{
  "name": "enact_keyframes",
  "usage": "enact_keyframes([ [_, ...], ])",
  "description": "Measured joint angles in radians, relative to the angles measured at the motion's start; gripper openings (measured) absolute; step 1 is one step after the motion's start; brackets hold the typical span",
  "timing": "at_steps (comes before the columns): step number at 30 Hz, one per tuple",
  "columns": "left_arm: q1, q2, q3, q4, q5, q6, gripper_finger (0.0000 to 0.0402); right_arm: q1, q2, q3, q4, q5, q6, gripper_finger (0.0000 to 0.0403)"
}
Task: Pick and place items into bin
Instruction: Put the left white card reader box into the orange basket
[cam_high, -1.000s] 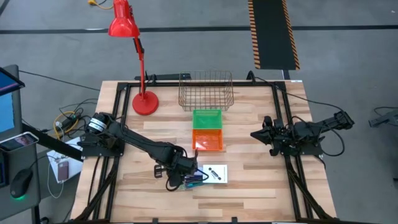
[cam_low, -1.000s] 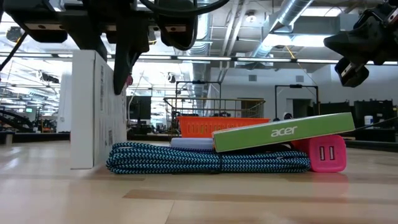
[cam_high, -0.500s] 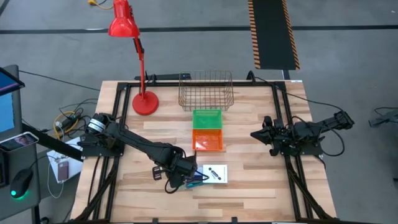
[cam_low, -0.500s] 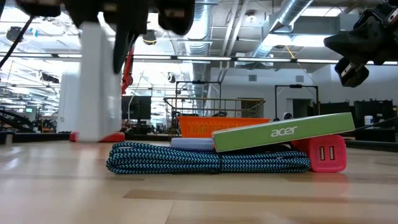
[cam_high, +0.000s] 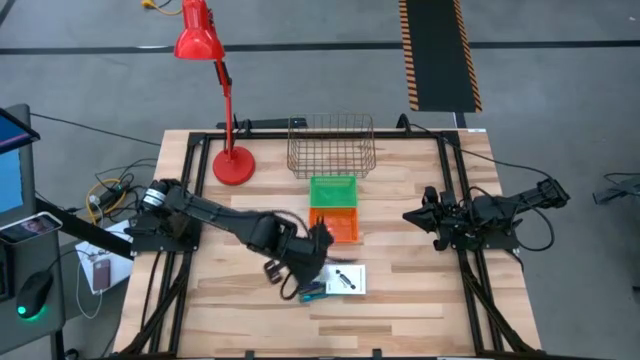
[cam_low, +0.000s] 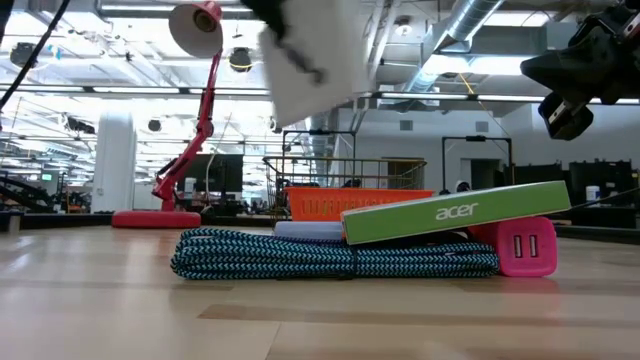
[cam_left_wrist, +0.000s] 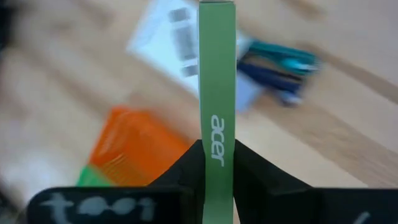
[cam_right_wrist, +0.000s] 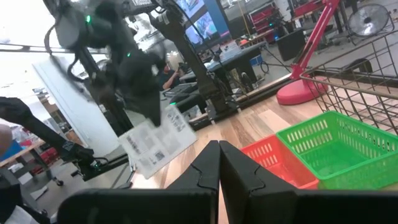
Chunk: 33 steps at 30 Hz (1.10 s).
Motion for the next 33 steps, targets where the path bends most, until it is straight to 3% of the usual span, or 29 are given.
enact_keyframes([
  [4, 0.061, 0.000, 0.029, 0.068, -0.071, -0.136, 0.0043, 0.000, 0.000, 0.000, 0.000, 0.000, 0.000, 0.0000],
  [12, 0.189, 0.000, 0.029, 0.152, -0.070, -0.395, 0.0043, 0.000, 0.000, 0.000, 0.000, 0.000, 0.000, 0.0000],
  [24, 0.249, 0.001, 0.008, 0.136, 0.060, -0.505, 0.0043, 0.000, 0.000, 0.000, 0.000, 0.000, 0.000, 0.0000],
  [33, 0.251, 0.002, -0.056, 0.148, 0.066, -0.516, 0.0043, 0.000, 0.000, 0.000, 0.000, 0.000, 0.000, 0.0000],
])
